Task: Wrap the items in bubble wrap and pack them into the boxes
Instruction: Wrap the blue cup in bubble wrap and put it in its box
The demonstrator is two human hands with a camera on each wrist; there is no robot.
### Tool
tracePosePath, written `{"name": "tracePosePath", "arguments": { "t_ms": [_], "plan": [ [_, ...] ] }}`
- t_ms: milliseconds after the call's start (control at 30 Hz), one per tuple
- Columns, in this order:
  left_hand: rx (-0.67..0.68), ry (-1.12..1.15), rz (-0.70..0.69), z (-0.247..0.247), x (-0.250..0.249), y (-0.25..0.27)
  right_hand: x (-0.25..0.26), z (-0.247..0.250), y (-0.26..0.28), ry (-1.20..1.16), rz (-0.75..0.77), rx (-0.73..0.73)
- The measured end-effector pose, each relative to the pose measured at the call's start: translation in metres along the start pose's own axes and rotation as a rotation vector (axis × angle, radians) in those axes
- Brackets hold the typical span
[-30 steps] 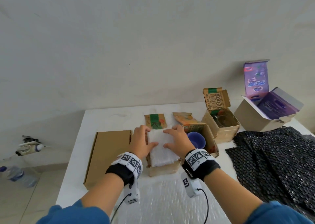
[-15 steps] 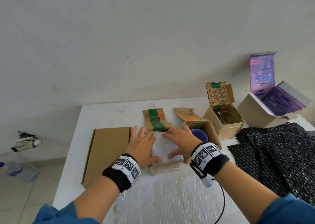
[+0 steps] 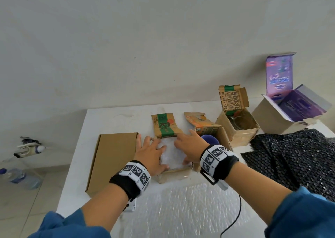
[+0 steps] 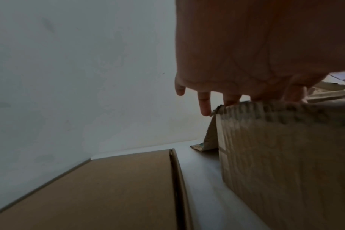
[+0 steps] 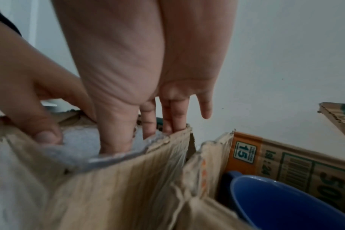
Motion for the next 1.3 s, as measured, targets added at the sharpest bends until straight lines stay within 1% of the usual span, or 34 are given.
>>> {"name": "tracePosePath", "arguments": {
  "t_ms": [67, 200, 333, 367, 400, 433, 500, 533, 567, 600, 633, 667, 700, 767, 800, 867, 900, 967, 1033, 1133, 1233, 1300],
  "plan": [
    [-0.013, -0.029, 0.026, 0.001, -0.003, 0.001, 0.004, -0.001, -0.004, 0.05, -0.012, -0.012],
    [-0.065, -0.049, 0.067, 0.001, -0.01, 0.004, 0.007, -0.004, -0.004, 0.055, -0.015, -0.019],
    [-0.082, -0.042, 0.073, 0.006, -0.013, 0.009, 0.007, -0.015, 0.01, -0.019, 0.003, -0.047],
    [-0.102, -0.015, 0.067, 0.008, -0.015, 0.011, 0.007, -0.017, 0.018, -0.106, 0.009, -0.081],
    [-0.153, 0.034, 0.051, 0.012, -0.016, 0.014, 0.005, -0.016, 0.029, -0.253, 0.002, -0.151],
    [-0.229, 0.097, 0.024, 0.016, -0.019, 0.018, 0.001, -0.013, 0.044, -0.445, -0.012, -0.25],
    [-0.458, 0.244, -0.082, 0.024, -0.028, 0.037, -0.011, -0.014, 0.08, -0.773, -0.049, -0.451],
    [-0.541, 0.315, -0.155, 0.026, -0.037, 0.049, -0.016, -0.021, 0.098, -0.872, -0.079, -0.51],
    [-0.551, 0.371, -0.223, 0.023, -0.048, 0.059, -0.02, -0.031, 0.115, -0.937, -0.115, -0.545],
    [-0.503, 0.41, -0.274, 0.016, -0.06, 0.065, -0.025, -0.046, 0.128, -0.962, -0.163, -0.559],
    [-0.422, 0.427, -0.3, 0.006, -0.073, 0.067, -0.031, -0.066, 0.138, -0.965, -0.221, -0.543],
    [-0.329, 0.43, -0.308, -0.005, -0.084, 0.068, -0.036, -0.088, 0.144, -0.962, -0.295, -0.48],
    [-0.254, 0.428, -0.3, -0.019, -0.092, 0.066, -0.041, -0.112, 0.148, -0.957, -0.373, -0.385],
    [-0.131, 0.413, -0.243, -0.044, -0.102, 0.06, -0.047, -0.16, 0.157, -0.911, -0.537, -0.163],
    [-0.067, 0.399, -0.202, -0.057, -0.105, 0.056, -0.05, -0.178, 0.164, -0.876, -0.613, -0.075],
    [0.035, 0.359, -0.109, -0.08, -0.106, 0.049, -0.054, -0.205, 0.174, -0.835, -0.729, 0.039],
    [0.063, 0.343, -0.065, -0.087, -0.106, 0.047, -0.055, -0.213, 0.177, -0.825, -0.766, 0.076],
    [0.068, 0.315, 0.004, -0.095, -0.108, 0.045, -0.055, -0.223, 0.18, -0.809, -0.813, 0.107],
    [0.045, 0.305, 0.06, -0.097, -0.11, 0.044, -0.055, -0.226, 0.179, -0.804, -0.831, 0.095],
    [0.037, 0.302, 0.126, -0.1, -0.107, 0.042, -0.054, -0.23, 0.174, -0.893, -0.793, 0.045],
    [0.021, 0.339, 0.136, -0.095, -0.108, 0.041, -0.055, -0.233, 0.174, -0.996, -0.76, 0.001],
    [0.007, 0.452, 0.105, -0.091, -0.112, 0.04, -0.056, -0.233, 0.175, -1.012, -0.751, -0.01]
  ]
}}
Point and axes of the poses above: each hand's wrist, its own y-axis away from the middle knuckle, its own z-axis out of the back of the hand, x = y × z, the point moved 8 cm from there along -y, towards the middle knuckle, and after that the axes turned 6 degrees about x, right-handed, at the moved point
